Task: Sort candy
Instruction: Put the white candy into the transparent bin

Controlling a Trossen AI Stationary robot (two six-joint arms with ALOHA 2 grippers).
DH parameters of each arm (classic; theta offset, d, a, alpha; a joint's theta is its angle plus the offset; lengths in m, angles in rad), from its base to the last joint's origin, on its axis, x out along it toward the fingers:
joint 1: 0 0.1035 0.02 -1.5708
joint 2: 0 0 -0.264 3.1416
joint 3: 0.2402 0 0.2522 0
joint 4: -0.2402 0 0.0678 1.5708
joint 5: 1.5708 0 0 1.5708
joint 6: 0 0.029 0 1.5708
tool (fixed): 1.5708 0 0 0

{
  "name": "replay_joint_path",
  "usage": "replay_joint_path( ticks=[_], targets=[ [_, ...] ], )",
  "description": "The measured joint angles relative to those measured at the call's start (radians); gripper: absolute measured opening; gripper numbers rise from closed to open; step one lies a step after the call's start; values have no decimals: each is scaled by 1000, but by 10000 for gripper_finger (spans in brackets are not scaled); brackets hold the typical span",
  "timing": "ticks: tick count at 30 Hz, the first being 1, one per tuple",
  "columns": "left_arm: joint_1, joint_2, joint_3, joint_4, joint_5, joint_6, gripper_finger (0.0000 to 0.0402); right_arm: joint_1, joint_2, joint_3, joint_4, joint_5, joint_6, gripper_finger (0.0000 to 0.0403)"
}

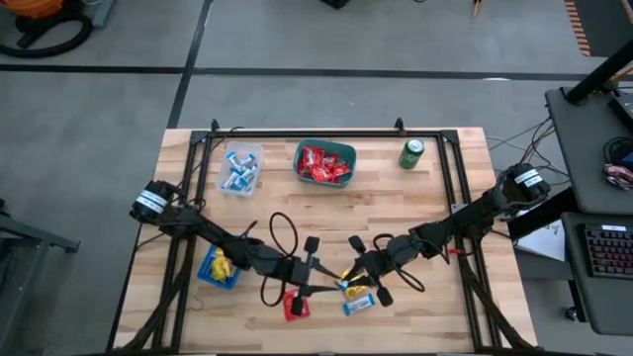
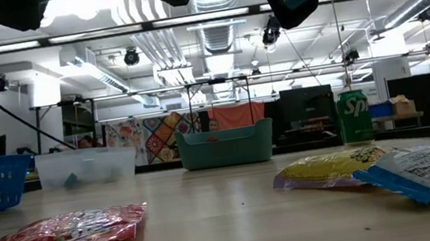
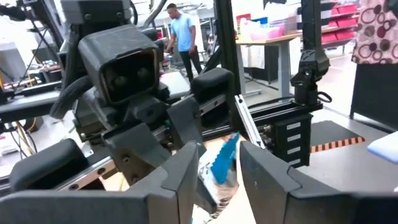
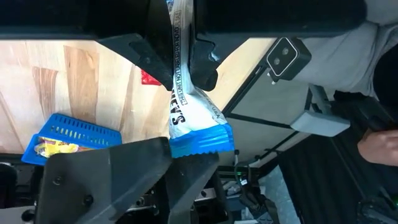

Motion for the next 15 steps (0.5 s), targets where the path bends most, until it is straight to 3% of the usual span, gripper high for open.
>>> replay_joint_path(
  ticks=[15],
  targets=[
    [4, 1, 0, -3, 0, -29, 101, 0, 0, 0, 3, 0, 0, 28]
  ],
)
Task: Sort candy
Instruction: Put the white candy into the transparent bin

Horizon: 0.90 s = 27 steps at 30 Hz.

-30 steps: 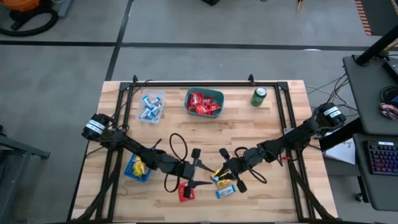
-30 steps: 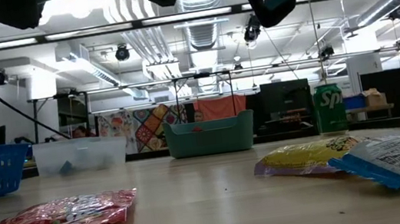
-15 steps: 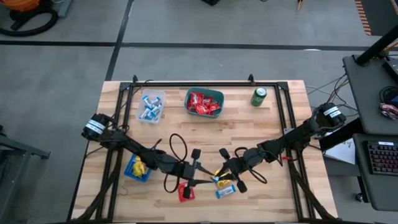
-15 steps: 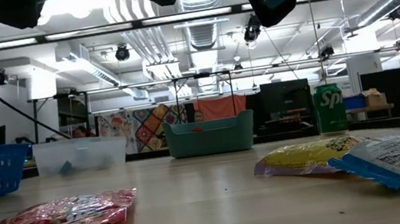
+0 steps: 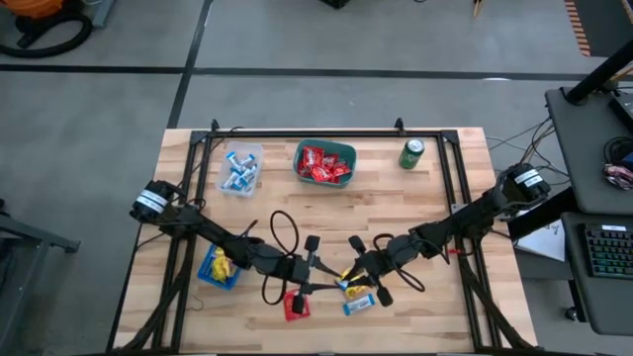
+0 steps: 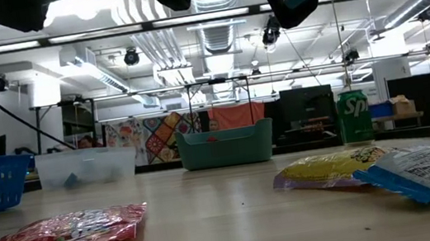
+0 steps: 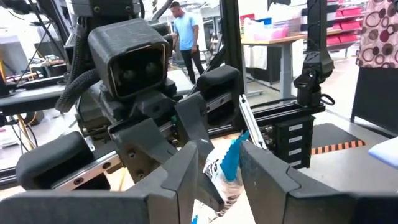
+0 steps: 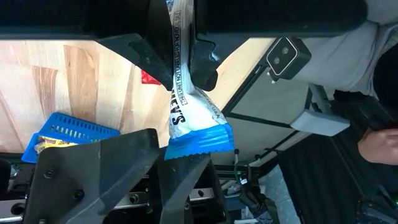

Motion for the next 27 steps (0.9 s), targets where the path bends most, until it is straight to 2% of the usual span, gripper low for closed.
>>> replay_joint_path(
  ticks=[6, 13, 16, 21, 27],
  targets=[
    [0, 36, 6, 37, 44, 9, 101, 0, 0, 0, 1, 1, 0, 28],
    [5, 128, 87, 51, 44, 67, 95, 1, 0, 0, -10, -6, 3, 28],
    [5, 128, 93, 51, 44, 86, 75, 1, 0, 0, -1, -6, 4, 29],
    [5, 121, 90, 40, 44, 87, 15, 1, 0, 0, -1, -3, 24, 29],
    [3, 103, 90, 19, 15, 82, 8, 0, -18, 0, -7, 3, 37, 35]
  ],
)
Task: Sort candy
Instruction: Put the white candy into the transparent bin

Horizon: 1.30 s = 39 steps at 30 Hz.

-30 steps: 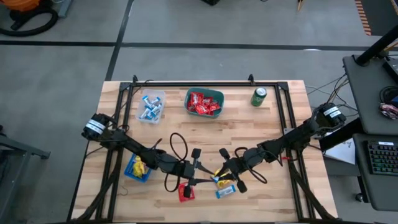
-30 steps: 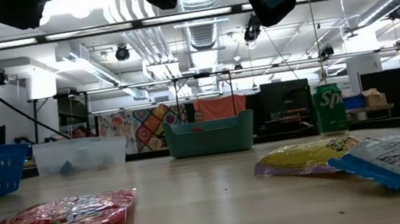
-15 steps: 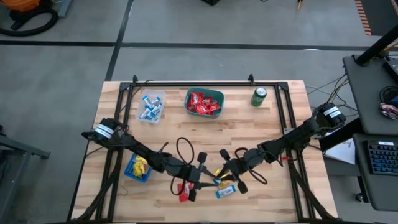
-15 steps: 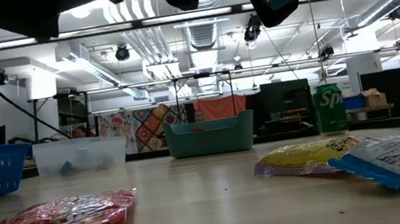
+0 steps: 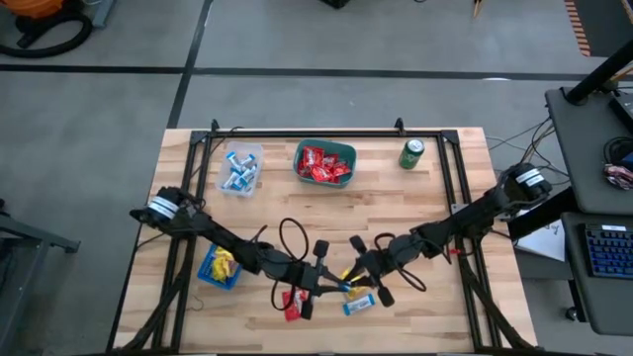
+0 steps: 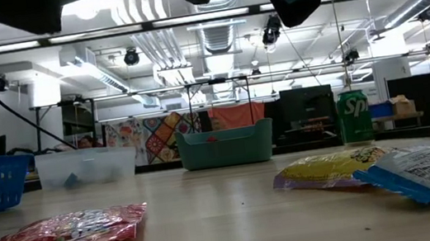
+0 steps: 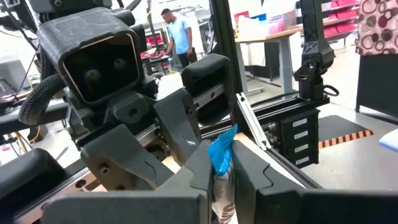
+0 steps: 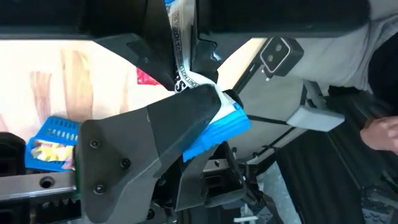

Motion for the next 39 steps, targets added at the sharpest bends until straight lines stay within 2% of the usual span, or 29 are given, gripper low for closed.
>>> replay_joint_path(
  ticks=[4, 9, 13, 15, 18, 21, 24, 26, 28, 30, 33, 39],
  targets=[
    [0, -49, 0, -80, -4, -12, 3, -1, -17, 0, 0, 15, 4, 73],
    [-3, -126, -1, -258, -72, -32, 2, -1, -21, 0, -1, 74, 9, 141],
    [-6, -218, -1, -499, -183, -76, 1, -8, -34, 0, -47, 190, 43, 188],
    [-9, -280, 0, -697, -289, -134, 1, -13, -45, 0, -86, 269, 79, 206],
    [-5, -386, 28, -1119, -532, -303, 0, -21, -59, 0, -163, 353, 120, 226],
    [37, -474, 45, -1566, -764, -577, 0, -24, -59, 0, -183, 373, 135, 237],
    [132, -560, 47, -1878, -807, -886, 0, -23, -53, 0, -172, 372, 135, 242],
    [218, -599, 26, -1992, -791, -1043, 0, -25, -52, 0, -175, 372, 134, 242],
    [317, -624, -1, -2024, -751, -1105, 0, -29, -51, 0, -171, 373, 134, 242],
    [414, -636, -15, -2006, -706, -1089, 2, -31, -51, 0, -172, 373, 134, 242],
    [553, -622, -26, -1950, -650, -966, 9, -33, -51, 0, -171, 373, 134, 244],
    [801, -556, -27, -1827, -609, -708, 18, -33, -51, 0, -172, 372, 134, 244]
  ],
)
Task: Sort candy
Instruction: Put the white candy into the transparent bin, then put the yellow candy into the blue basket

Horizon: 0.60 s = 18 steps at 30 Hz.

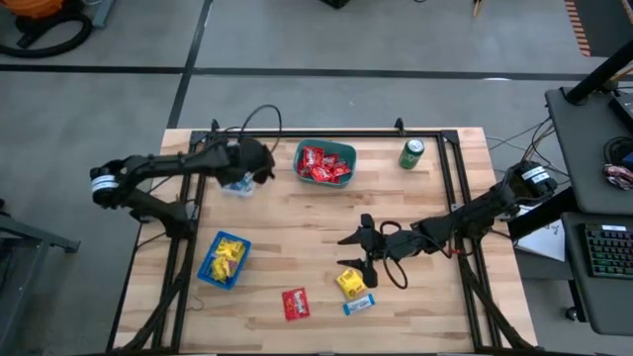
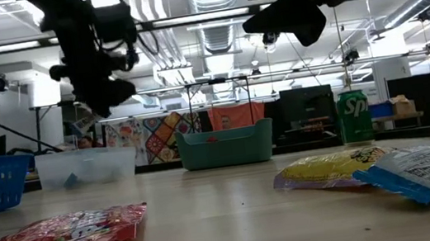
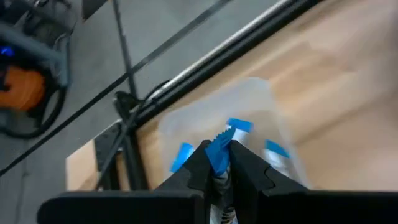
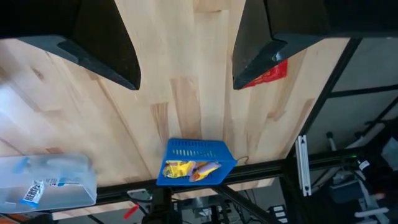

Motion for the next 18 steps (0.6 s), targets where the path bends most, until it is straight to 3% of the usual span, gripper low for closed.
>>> replay_joint_path(
  ticks=[7, 13, 18],
  targets=[
    [132, 76, 0, 48, 9, 97, 58, 0, 0, 0, -4, 0, 0, 244],
    [120, 101, 0, 50, 9, 100, 116, -6, 0, 0, -5, 0, 9, 244],
    [35, 62, 0, 42, 21, 61, 142, -10, 0, 0, -19, -15, 91, 244]
  ],
)
